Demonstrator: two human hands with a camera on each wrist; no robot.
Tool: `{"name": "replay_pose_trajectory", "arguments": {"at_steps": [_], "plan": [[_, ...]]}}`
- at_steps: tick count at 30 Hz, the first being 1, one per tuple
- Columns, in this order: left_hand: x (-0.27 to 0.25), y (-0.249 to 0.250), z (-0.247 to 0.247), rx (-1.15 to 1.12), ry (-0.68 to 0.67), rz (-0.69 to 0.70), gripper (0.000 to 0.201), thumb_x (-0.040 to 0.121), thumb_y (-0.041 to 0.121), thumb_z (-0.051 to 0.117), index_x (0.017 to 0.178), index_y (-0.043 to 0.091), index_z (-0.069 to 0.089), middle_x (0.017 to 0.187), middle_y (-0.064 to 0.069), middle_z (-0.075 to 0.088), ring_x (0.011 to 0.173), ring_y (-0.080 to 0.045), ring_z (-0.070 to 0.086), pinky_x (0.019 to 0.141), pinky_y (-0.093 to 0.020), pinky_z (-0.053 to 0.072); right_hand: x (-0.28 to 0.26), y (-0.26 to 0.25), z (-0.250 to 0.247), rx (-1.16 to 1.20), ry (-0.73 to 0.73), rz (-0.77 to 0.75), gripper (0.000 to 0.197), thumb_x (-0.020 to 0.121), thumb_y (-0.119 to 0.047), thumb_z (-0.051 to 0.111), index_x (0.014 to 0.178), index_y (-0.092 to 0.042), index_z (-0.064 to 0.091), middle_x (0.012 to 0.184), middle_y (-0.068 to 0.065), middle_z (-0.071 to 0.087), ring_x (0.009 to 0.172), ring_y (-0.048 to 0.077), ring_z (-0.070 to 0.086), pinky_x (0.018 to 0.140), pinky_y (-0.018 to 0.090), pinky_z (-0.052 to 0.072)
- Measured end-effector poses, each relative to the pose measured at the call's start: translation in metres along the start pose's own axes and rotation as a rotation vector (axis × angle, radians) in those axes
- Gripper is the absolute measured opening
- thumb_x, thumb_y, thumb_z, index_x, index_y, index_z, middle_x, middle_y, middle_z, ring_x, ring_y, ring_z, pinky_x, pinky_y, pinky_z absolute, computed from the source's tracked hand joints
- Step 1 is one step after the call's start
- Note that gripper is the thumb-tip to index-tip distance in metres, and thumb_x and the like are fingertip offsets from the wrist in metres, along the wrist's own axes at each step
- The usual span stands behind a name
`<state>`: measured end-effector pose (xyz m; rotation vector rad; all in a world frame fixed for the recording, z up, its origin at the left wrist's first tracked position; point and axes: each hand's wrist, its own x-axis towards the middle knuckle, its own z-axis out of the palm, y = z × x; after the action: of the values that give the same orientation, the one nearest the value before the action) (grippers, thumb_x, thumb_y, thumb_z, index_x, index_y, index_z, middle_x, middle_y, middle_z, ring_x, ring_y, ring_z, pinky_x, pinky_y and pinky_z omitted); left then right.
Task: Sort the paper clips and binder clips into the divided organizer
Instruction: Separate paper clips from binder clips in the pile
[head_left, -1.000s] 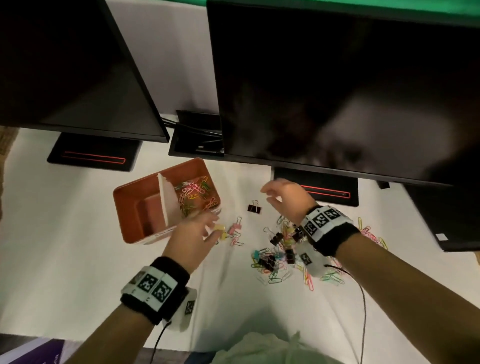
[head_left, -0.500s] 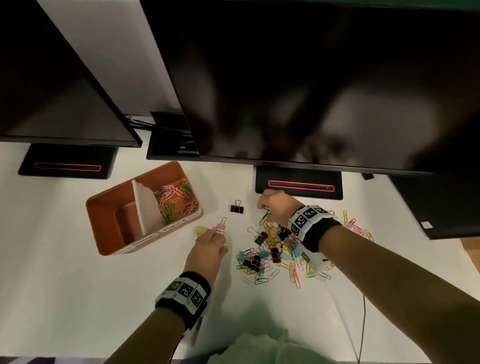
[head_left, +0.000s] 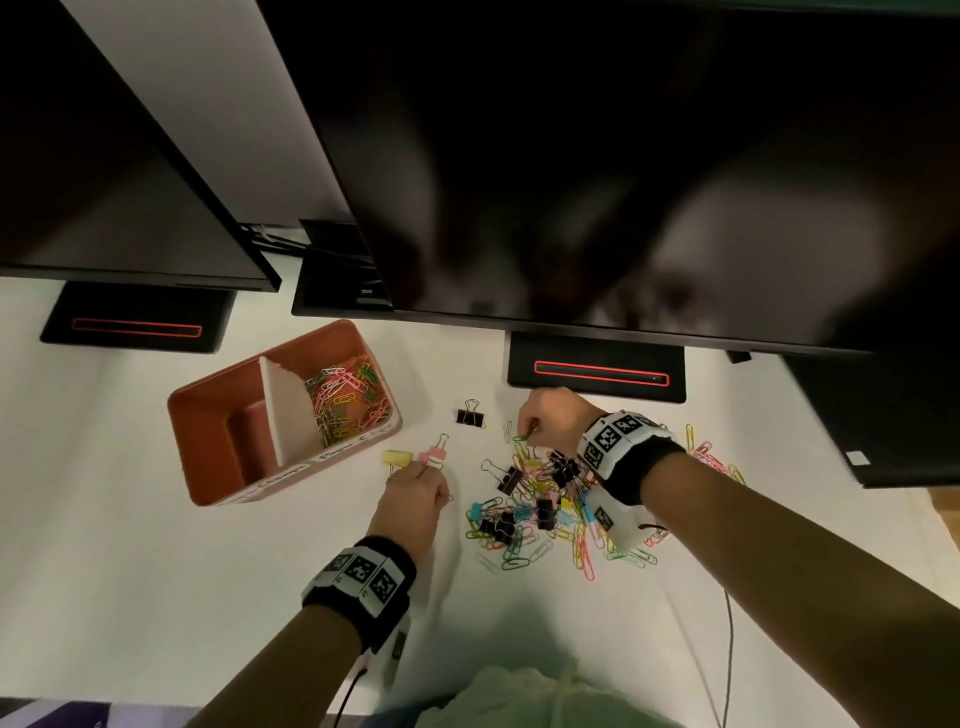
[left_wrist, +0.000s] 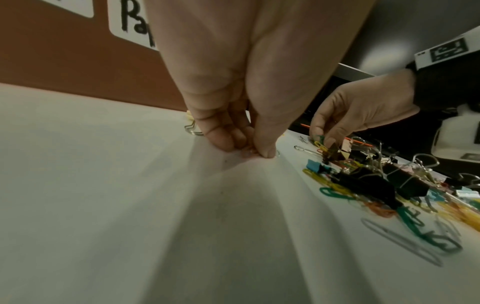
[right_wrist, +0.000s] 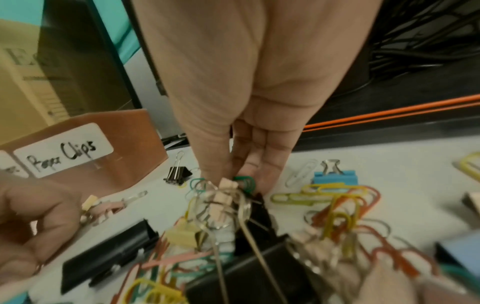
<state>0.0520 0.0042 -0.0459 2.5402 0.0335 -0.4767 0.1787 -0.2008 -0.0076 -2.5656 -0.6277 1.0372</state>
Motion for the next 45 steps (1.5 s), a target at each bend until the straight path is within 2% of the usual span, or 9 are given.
{"name": "replay_pose_trajectory", "arguments": {"at_steps": [6,9,13,16,27,33,37,41,45], "plan": [[-0.003,-0.006,-0.004,-0.069,-0.063,0.089,0.007,0.085,0.003,0.053,0.081,0.010,0.055,0.081,-0.002,0.052,0.076,-0.018,0.047,0.065,-0.023,0.034,-0.007,-0.003,-0.001,-0.012,0.025,-0.108,0.018,0.086,-0.007,0.059,0.102,-0.010,0.067,0.127,0.004,0.046,0.105,0.022,0.055,0.082,0.019,0.037],[-0.011,-0.007,-0.011,-0.131,-0.122,0.157,0.010,0.085,0.011,0.059,0.093,0.015,0.057,0.077,0.005,0.052,0.070,-0.009,0.047,0.063,-0.016,0.036,-0.009,-0.012,0.001,-0.093,-0.046,-0.193,0.018,0.085,-0.004,0.057,0.097,-0.010,0.069,0.135,0.000,0.042,0.108,0.021,0.054,0.083,0.022,0.039],[-0.028,0.003,-0.005,-0.158,-0.269,0.153,0.024,0.084,0.020,0.063,0.107,0.021,0.056,0.073,0.010,0.054,0.065,0.000,0.047,0.063,-0.012,0.038,-0.009,-0.018,0.008,-0.180,-0.122,-0.204,0.018,0.083,-0.002,0.055,0.093,-0.010,0.068,0.124,0.003,0.046,0.101,0.026,0.055,0.086,0.034,0.048],[-0.031,0.009,0.007,-0.148,-0.235,0.081,0.030,0.084,0.023,0.063,0.111,0.024,0.053,0.074,0.011,0.054,0.067,-0.003,0.049,0.062,-0.013,0.036,-0.009,-0.016,0.012,-0.161,-0.111,-0.160,0.019,0.084,-0.001,0.054,0.094,-0.011,0.067,0.113,0.005,0.054,0.100,0.027,0.056,0.088,0.036,0.048],[-0.014,0.017,0.014,-0.089,-0.053,0.083,0.007,0.086,0.019,0.059,0.083,0.013,0.061,0.080,0.004,0.047,0.076,-0.014,0.046,0.068,-0.021,0.033,-0.016,-0.014,0.010,-0.053,-0.066,-0.064,0.022,0.086,-0.006,0.052,0.102,-0.012,0.065,0.109,0.006,0.065,0.100,0.022,0.057,0.080,0.026,0.044],[-0.015,0.009,0.007,-0.082,-0.033,0.163,0.006,0.084,0.015,0.060,0.081,0.010,0.061,0.088,0.004,0.050,0.076,-0.009,0.046,0.069,-0.008,0.032,-0.026,-0.009,0.004,0.007,0.041,-0.103,0.017,0.086,-0.009,0.056,0.099,-0.013,0.066,0.102,0.004,0.066,0.092,0.019,0.058,0.080,0.026,0.046],[-0.016,0.000,0.004,-0.066,-0.043,0.217,0.007,0.082,0.010,0.061,0.076,0.013,0.058,0.078,0.002,0.059,0.073,-0.012,0.050,0.067,-0.023,0.041,-0.035,-0.007,-0.001,0.086,0.100,-0.117,0.016,0.085,-0.009,0.060,0.099,-0.012,0.067,0.100,0.003,0.065,0.082,0.010,0.051,0.075,0.019,0.042],[-0.016,0.003,0.001,-0.102,-0.071,0.159,0.009,0.084,0.014,0.059,0.082,0.019,0.052,0.073,0.005,0.057,0.067,-0.008,0.050,0.062,-0.020,0.041,-0.040,-0.006,-0.001,0.154,0.125,-0.123,0.016,0.083,-0.010,0.064,0.099,-0.010,0.067,0.090,-0.002,0.058,0.079,0.009,0.051,0.068,0.009,0.038],[-0.015,0.001,-0.003,-0.141,-0.096,0.240,0.020,0.083,0.005,0.059,0.087,0.024,0.057,0.080,-0.002,0.063,0.075,-0.012,0.052,0.069,-0.026,0.042,-0.040,-0.008,-0.001,0.225,0.163,-0.146,0.016,0.081,-0.007,0.067,0.096,-0.009,0.068,0.079,-0.010,0.056,0.071,0.005,0.052,0.069,0.015,0.042]]}}
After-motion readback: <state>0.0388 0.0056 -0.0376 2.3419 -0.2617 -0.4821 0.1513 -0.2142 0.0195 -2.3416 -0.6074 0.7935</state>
